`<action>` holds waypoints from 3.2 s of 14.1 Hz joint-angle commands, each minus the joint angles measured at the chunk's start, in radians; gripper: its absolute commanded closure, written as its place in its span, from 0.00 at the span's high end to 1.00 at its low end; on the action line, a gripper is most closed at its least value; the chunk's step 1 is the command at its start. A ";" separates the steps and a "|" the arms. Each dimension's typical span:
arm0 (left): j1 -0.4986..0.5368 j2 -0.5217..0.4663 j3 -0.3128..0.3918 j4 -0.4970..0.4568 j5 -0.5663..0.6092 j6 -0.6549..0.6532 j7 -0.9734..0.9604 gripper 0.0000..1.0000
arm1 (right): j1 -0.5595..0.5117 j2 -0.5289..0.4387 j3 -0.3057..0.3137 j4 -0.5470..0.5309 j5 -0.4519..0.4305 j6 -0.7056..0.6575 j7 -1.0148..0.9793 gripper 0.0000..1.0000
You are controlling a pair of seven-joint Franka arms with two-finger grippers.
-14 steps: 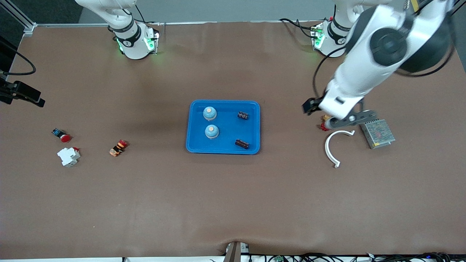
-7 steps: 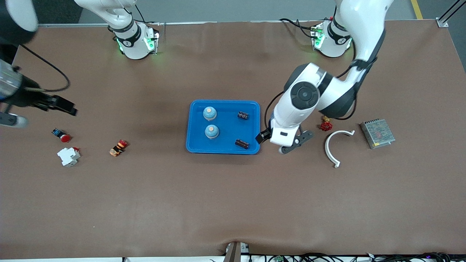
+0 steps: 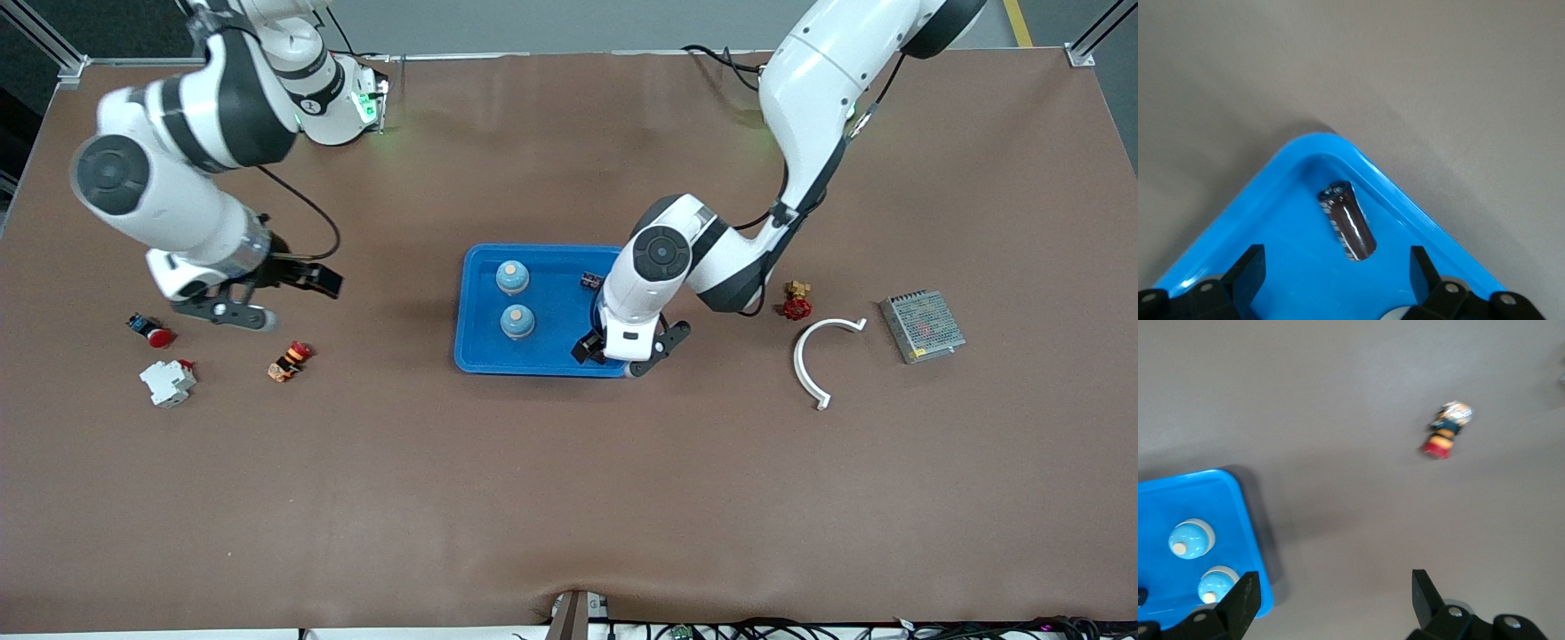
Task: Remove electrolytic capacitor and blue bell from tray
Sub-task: 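Grasp and lift the capacitor with the left gripper while the right lifts a bell, then set the capacitor beside the white arc while the right gripper carries the bell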
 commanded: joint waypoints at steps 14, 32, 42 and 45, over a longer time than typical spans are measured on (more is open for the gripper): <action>-0.103 0.115 0.077 0.056 0.026 0.034 -0.070 0.73 | 0.426 0.200 -0.011 -0.198 0.028 0.555 0.371 1.00; 0.133 -0.251 0.071 -0.089 0.029 -0.395 0.197 0.00 | 0.535 0.398 -0.015 -0.192 0.021 0.744 0.449 1.00; 0.262 -0.115 0.080 -0.212 0.109 -0.211 0.228 0.00 | 0.535 0.391 -0.015 -0.184 0.021 0.732 0.448 0.02; 0.293 -0.101 0.081 -0.206 0.115 -0.209 0.228 0.00 | 0.526 0.351 -0.017 -0.170 0.021 0.683 0.434 0.00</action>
